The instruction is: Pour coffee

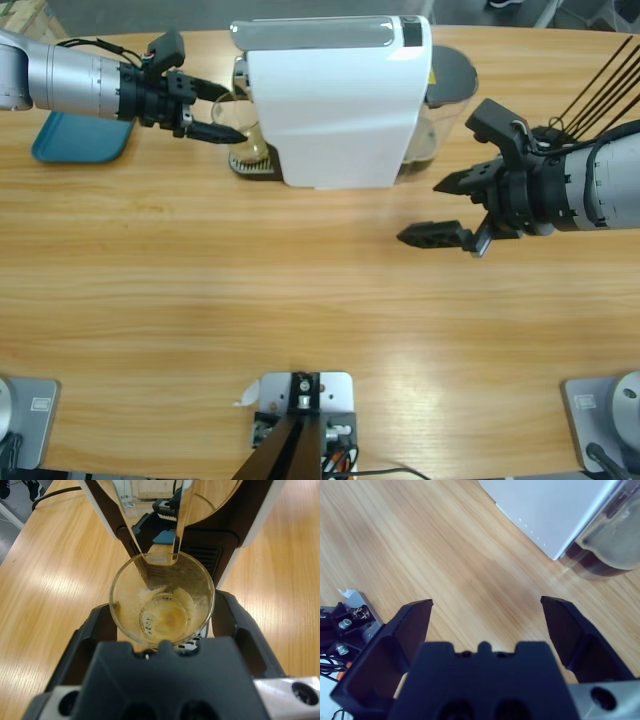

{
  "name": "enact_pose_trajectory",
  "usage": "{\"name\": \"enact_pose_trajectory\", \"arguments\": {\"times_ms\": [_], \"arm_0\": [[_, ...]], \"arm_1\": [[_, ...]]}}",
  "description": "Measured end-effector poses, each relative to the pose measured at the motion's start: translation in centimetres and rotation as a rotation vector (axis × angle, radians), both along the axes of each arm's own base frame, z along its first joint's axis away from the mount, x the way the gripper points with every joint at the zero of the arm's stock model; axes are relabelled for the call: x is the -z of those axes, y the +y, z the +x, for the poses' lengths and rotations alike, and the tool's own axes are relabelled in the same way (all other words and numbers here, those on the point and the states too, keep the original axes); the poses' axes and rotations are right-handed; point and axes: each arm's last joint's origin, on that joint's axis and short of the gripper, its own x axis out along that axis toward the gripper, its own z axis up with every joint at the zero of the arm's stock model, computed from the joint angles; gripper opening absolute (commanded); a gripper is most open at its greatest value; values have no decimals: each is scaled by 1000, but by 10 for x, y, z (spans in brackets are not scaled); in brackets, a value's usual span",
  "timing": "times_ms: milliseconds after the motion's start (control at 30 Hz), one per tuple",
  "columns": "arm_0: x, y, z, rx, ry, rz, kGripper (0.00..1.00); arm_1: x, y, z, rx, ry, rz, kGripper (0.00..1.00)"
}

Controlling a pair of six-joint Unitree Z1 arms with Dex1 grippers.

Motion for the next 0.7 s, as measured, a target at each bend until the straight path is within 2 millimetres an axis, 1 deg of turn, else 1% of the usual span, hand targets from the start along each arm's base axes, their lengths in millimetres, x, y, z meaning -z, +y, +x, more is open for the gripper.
{"name": "enact_pose_trajectory", "arguments": {"times_ms": [33, 67, 100, 167, 200, 333, 700], "arm_0": [[0, 0, 0, 1, 0, -1, 670], [0, 0, 0, 0, 2, -2, 809], [0, 0, 0, 0, 3, -2, 894], [0, 0, 0, -2, 6, -3, 981], [0, 0, 0, -3, 7, -4, 996], [2, 0, -2, -6, 21, -4, 982], [4, 1, -5, 3, 42, -14, 987]], "arm_1": [[0, 0, 0, 0, 0, 0, 982], [0, 0, 0, 0, 0, 0, 982], [0, 0, 0, 0, 0, 0, 982], [0, 0, 0, 0, 0, 0, 982], [0, 0, 0, 0, 0, 0, 982], [0, 0, 0, 0, 0, 0, 982], [0, 0, 0, -2, -1, -1, 982]]}}
